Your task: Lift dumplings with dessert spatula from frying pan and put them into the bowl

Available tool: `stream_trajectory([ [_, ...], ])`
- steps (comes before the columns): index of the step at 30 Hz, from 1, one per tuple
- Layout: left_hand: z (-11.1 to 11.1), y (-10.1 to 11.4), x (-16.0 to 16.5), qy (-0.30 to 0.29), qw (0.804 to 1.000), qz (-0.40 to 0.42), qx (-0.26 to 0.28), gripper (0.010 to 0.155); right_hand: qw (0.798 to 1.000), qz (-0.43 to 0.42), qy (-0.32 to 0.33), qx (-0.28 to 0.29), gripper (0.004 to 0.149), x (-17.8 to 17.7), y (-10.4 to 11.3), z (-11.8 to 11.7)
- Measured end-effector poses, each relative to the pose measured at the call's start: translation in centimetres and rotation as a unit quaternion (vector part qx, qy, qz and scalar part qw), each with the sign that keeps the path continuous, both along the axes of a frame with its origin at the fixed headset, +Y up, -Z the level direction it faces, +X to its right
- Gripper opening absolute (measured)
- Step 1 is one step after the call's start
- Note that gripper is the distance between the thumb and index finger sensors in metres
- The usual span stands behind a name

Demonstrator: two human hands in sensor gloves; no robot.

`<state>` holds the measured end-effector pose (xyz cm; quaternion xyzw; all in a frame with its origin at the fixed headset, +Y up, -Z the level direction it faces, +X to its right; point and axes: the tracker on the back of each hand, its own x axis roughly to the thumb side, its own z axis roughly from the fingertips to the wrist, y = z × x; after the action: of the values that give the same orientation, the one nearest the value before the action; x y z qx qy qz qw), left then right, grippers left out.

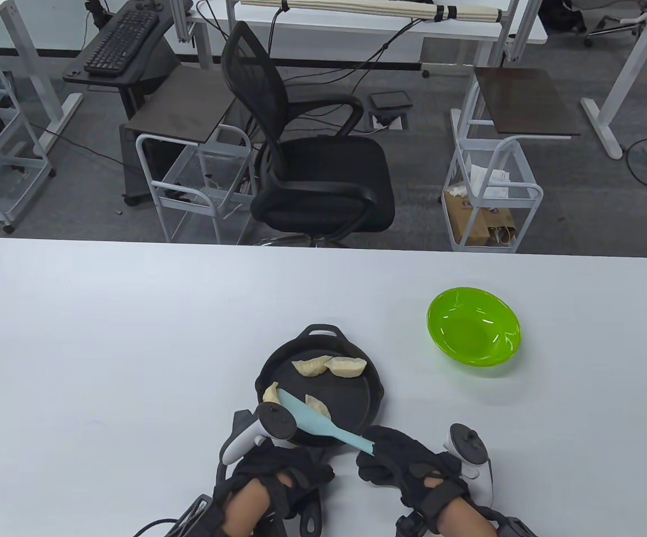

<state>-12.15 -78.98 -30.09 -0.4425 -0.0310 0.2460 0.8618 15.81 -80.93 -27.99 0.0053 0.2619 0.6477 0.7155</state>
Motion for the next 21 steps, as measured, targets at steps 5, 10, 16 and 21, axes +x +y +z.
stream_trajectory([
  [5,0.00,0.00,0.00,0.000,1.000,0.000,0.000,0.068,1.000,-0.007,0.002,-0.002,0.054,-0.05,0.07,0.04],
  [10,0.03,-0.01,-0.04,0.002,1.000,0.003,-0.002,0.068,1.000,-0.011,0.001,-0.003,0.054,0.02,0.02,0.01],
  [16,0.00,0.00,-0.07,0.002,1.000,0.003,-0.002,0.068,1.000,-0.017,-0.005,-0.004,0.054,0.15,0.03,-0.04],
  [21,0.00,0.00,-0.07,0.002,1.000,0.003,-0.002,0.068,1.000,-0.024,-0.011,-0.004,0.054,0.34,0.17,-0.08],
])
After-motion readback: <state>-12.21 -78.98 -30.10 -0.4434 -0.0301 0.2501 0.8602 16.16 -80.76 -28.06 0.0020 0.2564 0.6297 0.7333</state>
